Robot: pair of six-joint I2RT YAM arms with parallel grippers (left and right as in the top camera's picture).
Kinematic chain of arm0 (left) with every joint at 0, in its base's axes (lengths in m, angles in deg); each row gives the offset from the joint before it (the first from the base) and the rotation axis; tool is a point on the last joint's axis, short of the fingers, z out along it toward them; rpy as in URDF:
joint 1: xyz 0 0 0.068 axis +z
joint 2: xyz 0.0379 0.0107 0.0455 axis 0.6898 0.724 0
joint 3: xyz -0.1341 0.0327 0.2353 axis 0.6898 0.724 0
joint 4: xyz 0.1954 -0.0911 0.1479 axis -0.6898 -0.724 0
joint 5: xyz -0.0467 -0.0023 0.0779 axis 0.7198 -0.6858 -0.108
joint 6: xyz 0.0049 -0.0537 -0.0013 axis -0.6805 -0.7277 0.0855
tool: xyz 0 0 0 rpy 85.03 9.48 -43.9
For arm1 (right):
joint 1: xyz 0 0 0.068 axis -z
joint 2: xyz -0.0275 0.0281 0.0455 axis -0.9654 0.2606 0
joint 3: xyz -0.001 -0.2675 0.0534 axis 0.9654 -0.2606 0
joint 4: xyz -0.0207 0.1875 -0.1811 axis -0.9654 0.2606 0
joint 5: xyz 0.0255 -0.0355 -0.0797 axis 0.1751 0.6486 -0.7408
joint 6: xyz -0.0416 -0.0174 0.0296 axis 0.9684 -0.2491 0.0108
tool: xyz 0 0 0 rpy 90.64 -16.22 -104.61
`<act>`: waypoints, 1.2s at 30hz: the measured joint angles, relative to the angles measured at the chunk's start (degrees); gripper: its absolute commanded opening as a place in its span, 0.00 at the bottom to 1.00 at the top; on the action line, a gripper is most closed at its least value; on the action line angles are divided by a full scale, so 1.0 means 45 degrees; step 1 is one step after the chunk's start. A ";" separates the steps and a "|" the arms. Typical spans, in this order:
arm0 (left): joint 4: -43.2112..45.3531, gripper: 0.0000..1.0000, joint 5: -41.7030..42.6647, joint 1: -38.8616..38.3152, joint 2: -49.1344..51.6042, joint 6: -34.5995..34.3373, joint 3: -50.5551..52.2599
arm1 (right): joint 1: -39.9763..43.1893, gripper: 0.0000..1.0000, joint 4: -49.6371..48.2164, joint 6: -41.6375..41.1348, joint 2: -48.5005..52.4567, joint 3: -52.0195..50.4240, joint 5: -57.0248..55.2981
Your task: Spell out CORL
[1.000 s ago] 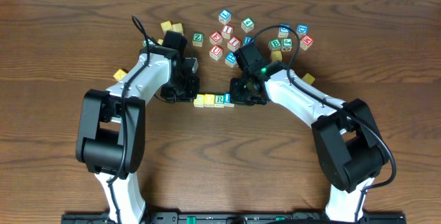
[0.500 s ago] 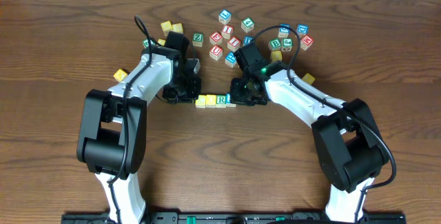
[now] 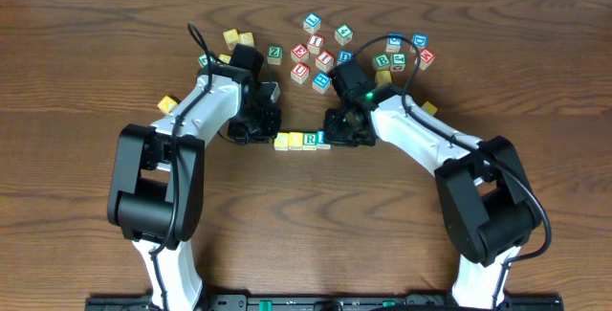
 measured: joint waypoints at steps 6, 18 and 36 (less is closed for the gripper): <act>0.0039 0.08 -0.0005 0.0000 0.0000 0.0000 0.0000 | 0.0019 0.01 -0.0015 0.0083 0.0000 0.0005 -0.0112; 0.0432 0.07 -0.0272 0.0000 0.0000 -0.0015 0.0000 | -0.0083 0.01 -0.2200 0.0248 0.0000 0.0136 -0.0928; 0.0486 0.08 -0.0437 0.0000 0.0000 -0.0044 0.0000 | -0.0364 0.01 -0.2497 0.0253 0.0437 0.0160 -0.0665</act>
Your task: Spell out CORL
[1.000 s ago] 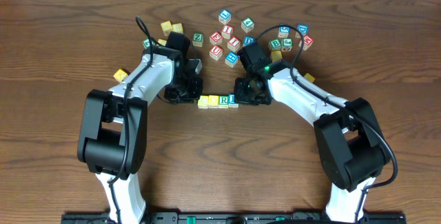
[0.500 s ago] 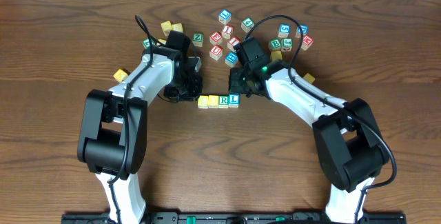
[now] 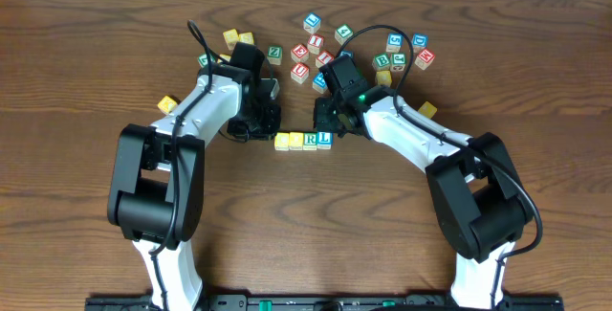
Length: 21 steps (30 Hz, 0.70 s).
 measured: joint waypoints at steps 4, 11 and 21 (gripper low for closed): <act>0.0000 0.08 0.0000 0.0000 0.0000 0.0000 0.0000 | -0.0005 0.01 0.0029 0.0005 0.0000 0.0000 0.0136; 0.0000 0.08 0.0000 0.0000 0.0000 0.0000 0.0000 | -0.0034 0.01 0.0223 0.0029 0.0000 0.0000 0.0398; 0.0000 0.08 0.0000 0.0000 0.0000 0.0000 0.0000 | -0.0049 0.01 0.0257 0.0058 0.0000 0.0000 0.0437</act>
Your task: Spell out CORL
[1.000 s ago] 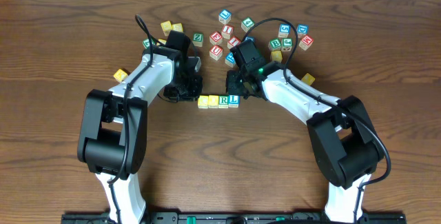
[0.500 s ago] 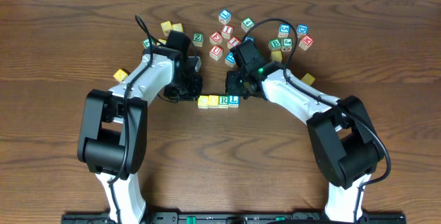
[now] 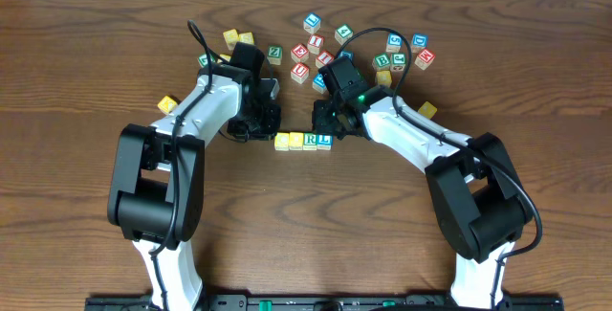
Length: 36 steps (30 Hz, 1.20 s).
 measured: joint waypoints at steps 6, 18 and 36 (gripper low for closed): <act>0.0000 0.08 0.0000 0.0000 0.0000 0.0000 0.0000 | -0.0005 0.01 -0.0083 0.0262 0.0000 0.0000 0.0170; 0.0000 0.08 0.0000 0.0000 0.0000 0.0000 0.0000 | -0.0010 0.01 -0.0087 0.0452 0.0000 0.0000 0.0291; 0.0000 0.08 0.0000 0.0000 0.0000 0.0000 0.0000 | -0.0204 0.01 -0.0078 0.0539 0.0000 0.0000 0.0359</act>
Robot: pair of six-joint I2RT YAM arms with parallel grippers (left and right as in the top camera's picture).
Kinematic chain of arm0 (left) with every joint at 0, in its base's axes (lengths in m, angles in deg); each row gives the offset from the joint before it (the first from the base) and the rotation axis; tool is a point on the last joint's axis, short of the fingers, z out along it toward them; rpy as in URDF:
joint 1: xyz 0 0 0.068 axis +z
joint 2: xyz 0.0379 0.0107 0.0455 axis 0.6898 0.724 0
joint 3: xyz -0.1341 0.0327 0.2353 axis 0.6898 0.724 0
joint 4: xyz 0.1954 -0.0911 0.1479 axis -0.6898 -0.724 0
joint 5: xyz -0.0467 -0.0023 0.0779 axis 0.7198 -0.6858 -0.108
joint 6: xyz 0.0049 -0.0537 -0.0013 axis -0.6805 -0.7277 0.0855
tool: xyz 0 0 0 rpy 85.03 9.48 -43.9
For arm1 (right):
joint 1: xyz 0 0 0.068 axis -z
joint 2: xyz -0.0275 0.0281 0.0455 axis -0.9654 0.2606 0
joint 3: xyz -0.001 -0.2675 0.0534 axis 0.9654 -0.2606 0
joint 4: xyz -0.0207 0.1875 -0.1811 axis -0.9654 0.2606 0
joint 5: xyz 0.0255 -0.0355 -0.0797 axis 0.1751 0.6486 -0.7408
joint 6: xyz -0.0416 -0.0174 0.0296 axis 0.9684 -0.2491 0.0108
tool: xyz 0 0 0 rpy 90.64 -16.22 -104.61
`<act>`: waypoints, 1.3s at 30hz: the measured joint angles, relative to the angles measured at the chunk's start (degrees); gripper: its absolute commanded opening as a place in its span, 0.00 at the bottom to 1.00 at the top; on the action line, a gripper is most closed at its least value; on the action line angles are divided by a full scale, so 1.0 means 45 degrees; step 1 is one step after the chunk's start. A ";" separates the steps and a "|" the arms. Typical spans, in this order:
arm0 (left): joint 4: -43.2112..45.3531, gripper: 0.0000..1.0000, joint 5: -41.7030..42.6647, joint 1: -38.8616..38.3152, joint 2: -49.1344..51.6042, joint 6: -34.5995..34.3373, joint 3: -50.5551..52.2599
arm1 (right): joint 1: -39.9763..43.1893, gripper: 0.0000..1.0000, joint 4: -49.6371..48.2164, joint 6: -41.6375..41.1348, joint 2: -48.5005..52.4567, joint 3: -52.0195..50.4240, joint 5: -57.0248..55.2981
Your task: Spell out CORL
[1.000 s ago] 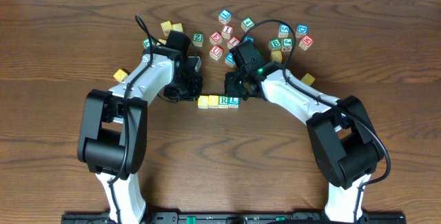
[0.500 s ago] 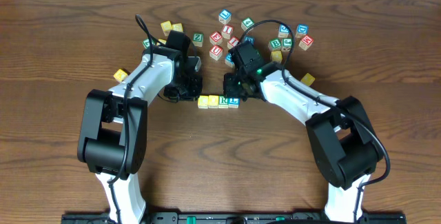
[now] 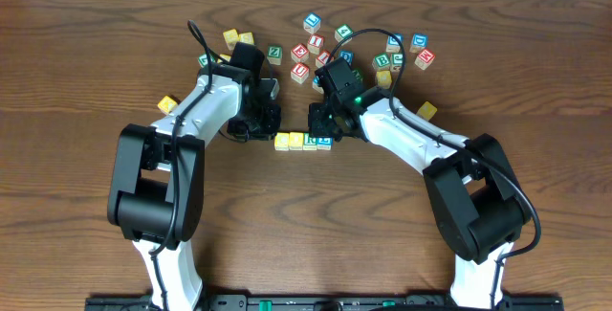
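A row of four letter blocks lies mid-table: two yellow ones point(image 3: 282, 142) point(image 3: 296, 141), a green R block point(image 3: 311, 141) and a blue L block point(image 3: 325, 141). My right gripper point(image 3: 320, 122) hangs just behind the R and L blocks, its dark body overlapping their far edges, and its fingers are not distinguishable. My left gripper point(image 3: 258, 124) sits just behind and left of the row's left end, fingers apart, holding nothing.
Several loose letter blocks point(image 3: 316, 48) are scattered behind the arms, from the back left point(image 3: 231, 37) to the back right point(image 3: 426, 57). Single yellow blocks lie at the left point(image 3: 168, 103) and right point(image 3: 427, 110). A black cable loops over the right arm.
My right gripper has shifted slightly left and nearer, now overlapping the back of the R and L blocks. The left arm and the four-block row have not moved.
My right gripper first stood at the row's right end, beside the blue L block. It then sat behind the row with the L left as the fourth block. Now it has come back against the row's far side. The left arm has stayed still.
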 measured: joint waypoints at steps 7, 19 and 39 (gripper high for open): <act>0.0000 0.08 0.0000 0.0000 0.0000 0.0000 0.0000 | 0.0000 0.01 0.0034 -0.0005 0.0000 0.0000 0.0136; 0.0005 0.08 0.0000 0.0000 0.0000 -0.0005 0.0000 | 0.0000 0.01 0.0034 -0.0019 0.0000 0.0000 0.0209; -0.1161 0.12 -0.0733 0.1307 -0.0223 -0.0005 -0.2123 | 0.1894 0.13 0.1656 0.0821 -0.0578 0.2599 0.0185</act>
